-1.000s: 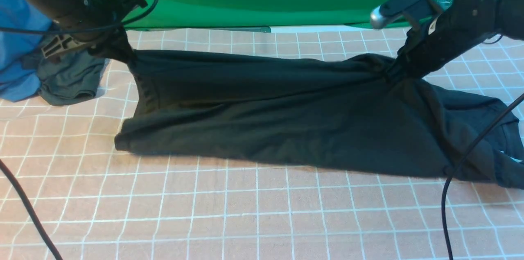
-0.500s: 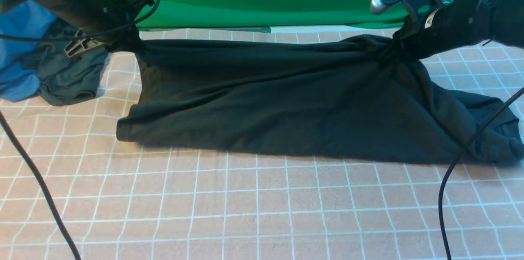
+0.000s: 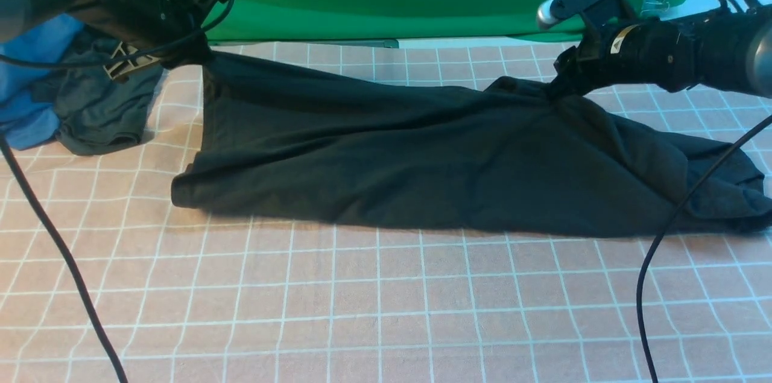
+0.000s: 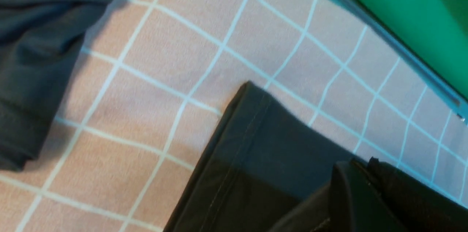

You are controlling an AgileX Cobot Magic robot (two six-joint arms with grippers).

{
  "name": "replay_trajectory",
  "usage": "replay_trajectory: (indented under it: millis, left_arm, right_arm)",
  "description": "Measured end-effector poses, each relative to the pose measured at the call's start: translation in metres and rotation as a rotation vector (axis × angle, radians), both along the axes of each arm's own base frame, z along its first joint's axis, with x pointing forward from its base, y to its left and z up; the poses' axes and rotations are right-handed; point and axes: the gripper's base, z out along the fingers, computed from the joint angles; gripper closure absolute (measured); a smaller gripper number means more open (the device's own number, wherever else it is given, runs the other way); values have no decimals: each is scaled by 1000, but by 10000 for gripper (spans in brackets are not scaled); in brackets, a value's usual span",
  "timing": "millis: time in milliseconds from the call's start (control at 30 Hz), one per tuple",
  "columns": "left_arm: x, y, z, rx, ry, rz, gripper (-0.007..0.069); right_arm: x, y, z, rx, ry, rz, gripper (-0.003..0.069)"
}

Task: Fold a long-sleeved shirt over a pink coffee tablecloth.
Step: 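Fold the black garment in half by bringing its near edge over to the far edge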

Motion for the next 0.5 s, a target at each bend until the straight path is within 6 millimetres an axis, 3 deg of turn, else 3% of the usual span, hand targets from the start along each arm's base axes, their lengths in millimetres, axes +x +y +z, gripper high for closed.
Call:
replay_trajectory:
  millis: [133,300,500]
  left_arm:
    - [1,0,0,1,-12,2,595]
    - [4,1,0,9,-45,8,595]
    - [11,4,-7,46,-84,7,595]
  right_arm:
    - [-10,-2,26,43,31,-42,366]
    - [-22,4,41,52,86,-49,594]
    - [-30,14,35,49,181,-38,622]
